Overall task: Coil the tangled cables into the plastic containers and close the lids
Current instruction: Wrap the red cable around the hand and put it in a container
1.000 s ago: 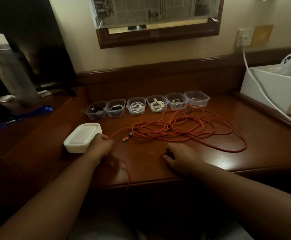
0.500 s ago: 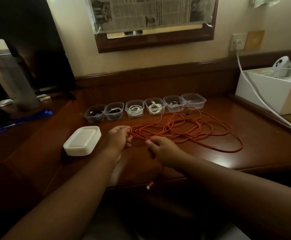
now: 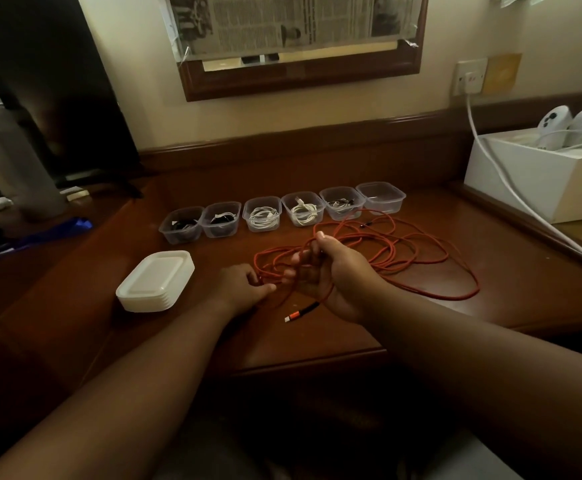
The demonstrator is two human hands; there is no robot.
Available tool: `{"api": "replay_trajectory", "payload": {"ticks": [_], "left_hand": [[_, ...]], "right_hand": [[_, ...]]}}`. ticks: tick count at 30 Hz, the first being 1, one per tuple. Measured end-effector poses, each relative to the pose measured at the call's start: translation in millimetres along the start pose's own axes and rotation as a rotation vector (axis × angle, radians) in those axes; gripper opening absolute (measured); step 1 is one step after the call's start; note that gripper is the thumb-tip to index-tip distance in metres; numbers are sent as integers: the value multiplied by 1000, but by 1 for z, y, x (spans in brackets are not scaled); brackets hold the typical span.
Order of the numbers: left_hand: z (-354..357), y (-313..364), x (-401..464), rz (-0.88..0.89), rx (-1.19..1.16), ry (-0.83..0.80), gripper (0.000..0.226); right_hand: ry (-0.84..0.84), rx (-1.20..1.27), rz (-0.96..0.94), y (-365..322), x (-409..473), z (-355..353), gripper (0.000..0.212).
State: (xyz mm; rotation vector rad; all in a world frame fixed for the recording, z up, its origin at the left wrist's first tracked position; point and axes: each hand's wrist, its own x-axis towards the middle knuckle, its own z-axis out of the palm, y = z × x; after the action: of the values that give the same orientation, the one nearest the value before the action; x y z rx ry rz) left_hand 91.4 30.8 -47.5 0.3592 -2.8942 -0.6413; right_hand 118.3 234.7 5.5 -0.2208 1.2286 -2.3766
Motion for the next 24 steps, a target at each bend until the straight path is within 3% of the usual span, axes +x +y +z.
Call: {"api": "replay_trajectory", "payload": {"ticks": [5,10,13,15,17,19,24], "left_hand": [[10,9,14,15,114,-28,27],[11,17,21,-9,141,-84,14],[15,22,24,-77,-73,-66,10],[17,25,27,-164,-283,-49,4],[19,29,29,-266,-476,-58,12],[19,31,30,-328,-591,-53,17],[14,26,36,-328,-700,87,19]], "right_hand": [[188,-292,91,8,9,-17,32],[150,-891,56,6,8,-32,24],[65,-1408,-56,6,8,-41,23],[11,-1661,0,8,7,-45,33],[-25,-1774,86,10,6,-47,51],[-40,-1902,79,11,4,-47,55],[-54,-2107,25,11,3,-50,32]]}}
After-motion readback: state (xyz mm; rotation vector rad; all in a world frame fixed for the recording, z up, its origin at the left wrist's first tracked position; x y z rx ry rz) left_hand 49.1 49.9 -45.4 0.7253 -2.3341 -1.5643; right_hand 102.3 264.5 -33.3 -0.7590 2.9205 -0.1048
